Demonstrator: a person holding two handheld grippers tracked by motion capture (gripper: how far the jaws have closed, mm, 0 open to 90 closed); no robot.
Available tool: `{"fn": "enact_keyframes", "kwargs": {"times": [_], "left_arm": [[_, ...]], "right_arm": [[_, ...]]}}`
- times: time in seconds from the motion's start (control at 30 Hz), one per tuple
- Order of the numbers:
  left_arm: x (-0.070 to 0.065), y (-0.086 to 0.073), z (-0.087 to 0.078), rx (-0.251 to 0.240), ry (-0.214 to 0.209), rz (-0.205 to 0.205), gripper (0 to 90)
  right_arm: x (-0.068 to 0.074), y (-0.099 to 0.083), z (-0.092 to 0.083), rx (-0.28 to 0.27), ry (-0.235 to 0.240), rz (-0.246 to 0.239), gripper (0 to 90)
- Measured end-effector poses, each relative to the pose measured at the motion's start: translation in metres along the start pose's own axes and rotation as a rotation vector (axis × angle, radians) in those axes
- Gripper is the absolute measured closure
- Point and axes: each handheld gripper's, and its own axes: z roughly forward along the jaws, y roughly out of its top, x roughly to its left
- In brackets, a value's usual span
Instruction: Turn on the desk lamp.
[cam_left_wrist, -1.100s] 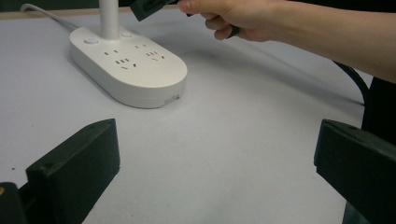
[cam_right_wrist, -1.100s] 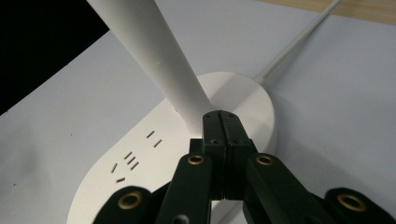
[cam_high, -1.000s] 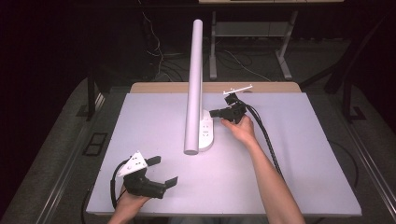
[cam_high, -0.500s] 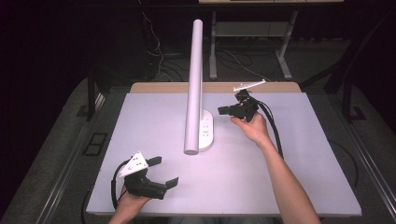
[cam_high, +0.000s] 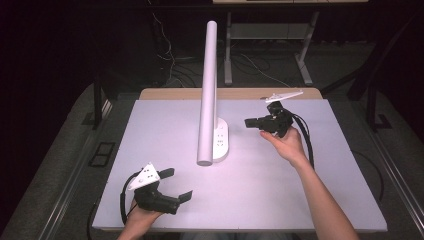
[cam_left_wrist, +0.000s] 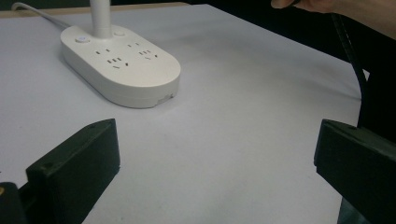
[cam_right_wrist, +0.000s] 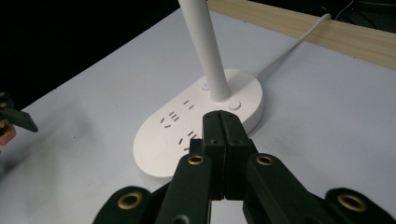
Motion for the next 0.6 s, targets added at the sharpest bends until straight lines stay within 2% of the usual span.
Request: {"fn": "enact_keyframes", "kwargs": {"times": [0.1,0.13,0.4,0.43,0.47,0.5,0.53,0.57,0.6], "left_arm": [[0.0,0.0,0.0,0.001,-0.001,-0.001,0.0],[0.0,0.0,0.0,0.001,-0.001,-0.001,0.0],[0.0,0.0,0.001,0.001,0.0,-0.001,0.0],[-0.001,0.0,0.001,0.0,0.0,-0.002,0.0],[-0.001,0.0,0.001,-0.001,0.0,-0.003,0.0],[-0.001,0.0,0.001,-0.004,0.0,-0.005,0.0],[-0.001,0.0,0.001,-0.004,0.0,-0.005,0.0],[-0.001,0.0,0.001,-0.004,0.0,-0.006,0.0],[-0.001,0.0,0.001,-0.004,0.0,-0.006,0.0]], "right_arm": [[0.001,-0.005,-0.006,-0.003,0.002,0.003,89.4],[0.001,-0.01,-0.012,-0.012,0.003,0.009,84.8],[0.004,-0.022,-0.03,-0.035,0.006,0.033,71.2],[0.005,-0.026,-0.034,-0.043,0.008,0.037,66.3],[0.005,-0.026,-0.034,-0.043,0.008,0.037,66.3],[0.007,-0.03,-0.037,-0.042,0.002,0.035,59.3],[0.007,-0.03,-0.037,-0.042,0.002,0.035,59.3],[0.009,-0.034,-0.04,-0.036,0.002,0.031,52.8],[0.01,-0.036,-0.042,-0.037,-0.002,0.027,50.0]]}}
